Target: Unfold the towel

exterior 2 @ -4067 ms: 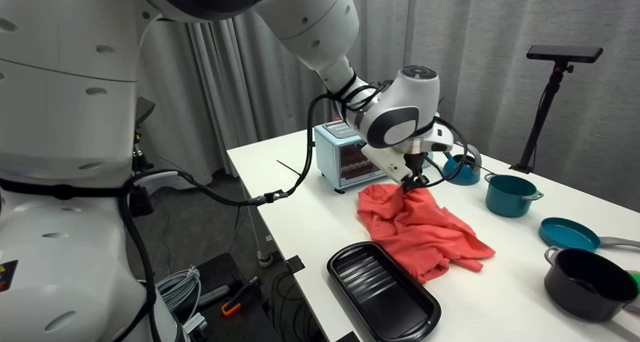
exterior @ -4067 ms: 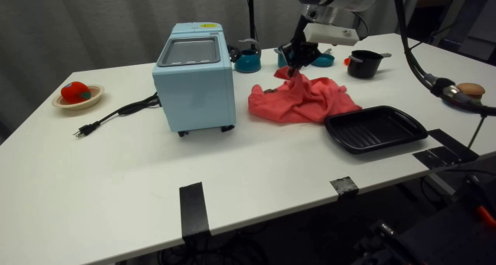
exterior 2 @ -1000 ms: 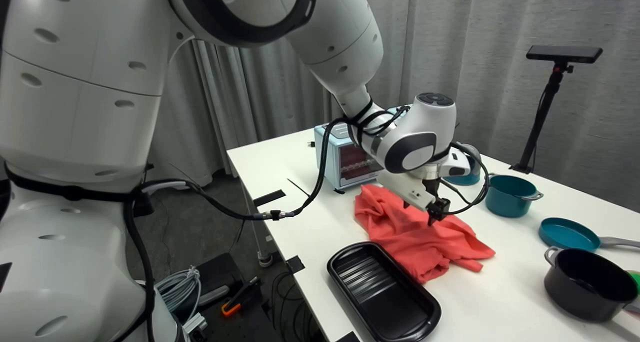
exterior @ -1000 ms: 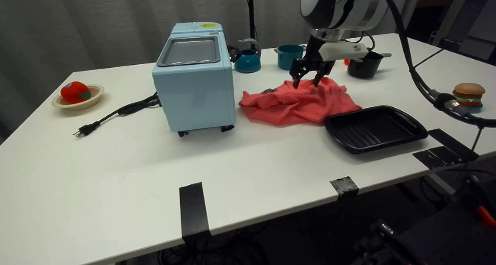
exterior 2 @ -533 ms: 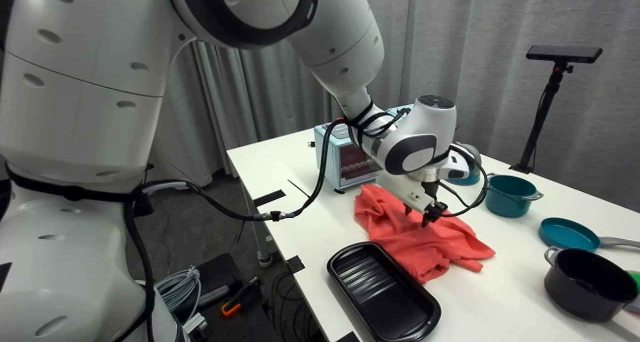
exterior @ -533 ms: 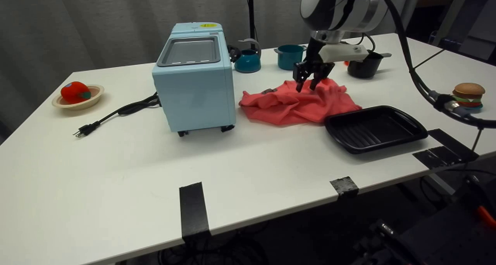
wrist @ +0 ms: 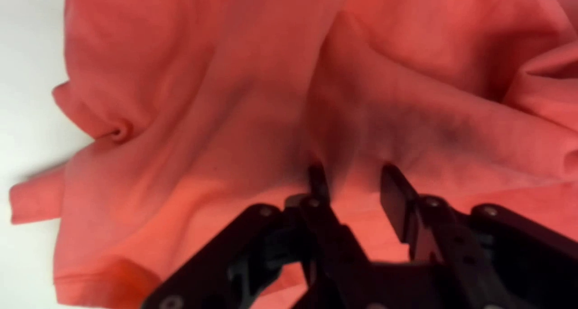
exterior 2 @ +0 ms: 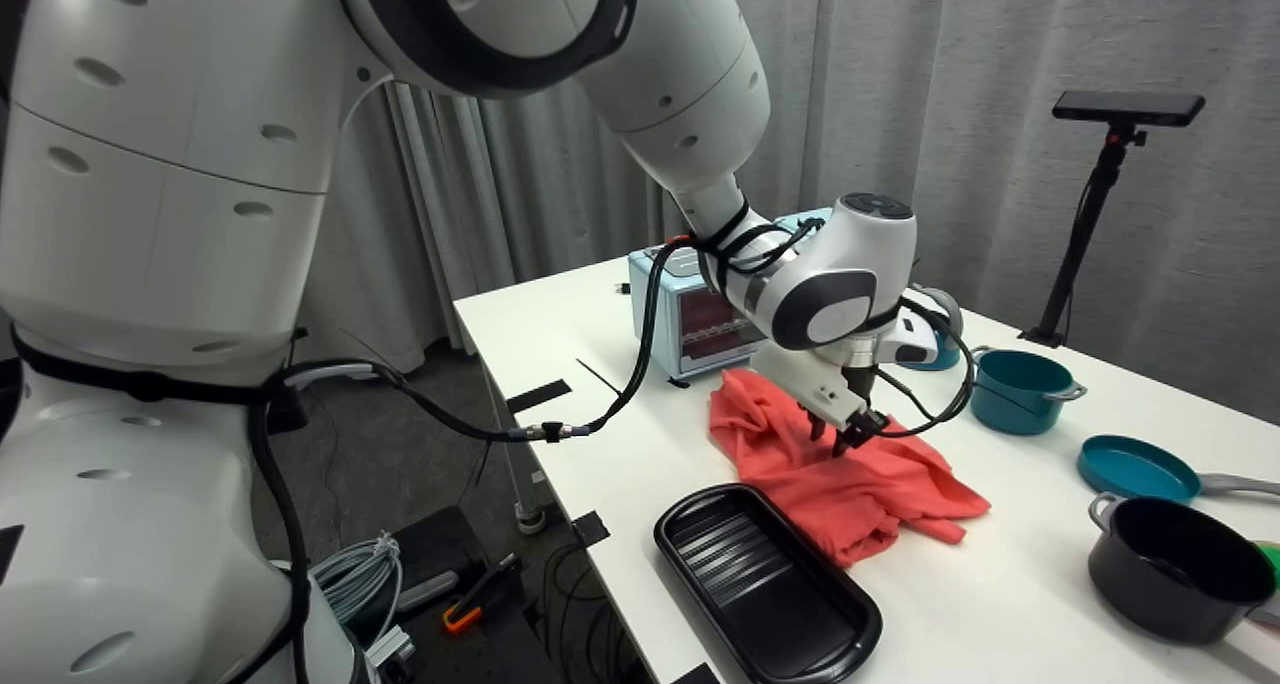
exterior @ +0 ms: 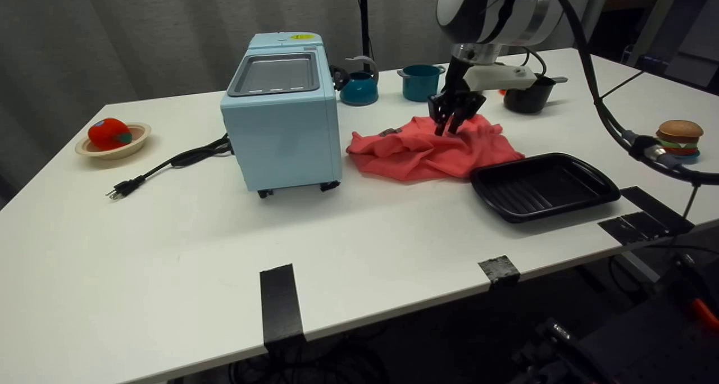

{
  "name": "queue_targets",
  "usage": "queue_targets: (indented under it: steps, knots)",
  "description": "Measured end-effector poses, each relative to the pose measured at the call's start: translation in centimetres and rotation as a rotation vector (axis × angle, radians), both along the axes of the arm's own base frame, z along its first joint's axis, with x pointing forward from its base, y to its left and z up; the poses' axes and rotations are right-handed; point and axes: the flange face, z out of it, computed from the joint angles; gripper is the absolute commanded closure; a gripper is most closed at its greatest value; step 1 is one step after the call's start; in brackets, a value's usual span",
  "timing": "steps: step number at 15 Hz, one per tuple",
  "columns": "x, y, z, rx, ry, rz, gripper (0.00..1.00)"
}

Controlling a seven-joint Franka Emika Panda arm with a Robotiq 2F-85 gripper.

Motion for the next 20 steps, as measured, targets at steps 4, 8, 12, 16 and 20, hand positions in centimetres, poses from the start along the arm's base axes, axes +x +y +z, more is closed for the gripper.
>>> queue_targets:
  steps: [4,8,12,16,20]
  knots:
    - [0.0,0.0,0.0,0.002,0.001,-0.017,1.0]
    - [0.1,0.0,0.1,0.004,0.002,-0.036,1.0]
    - [0.2,0.1,0.2,0.008,-0.003,-0.044,1.0]
    - [-0.6,1.4,2.0,0.045,-0.02,-0.059,1.0]
    - [-4.6,2.5,6.9,0.057,0.024,-0.01,1.0]
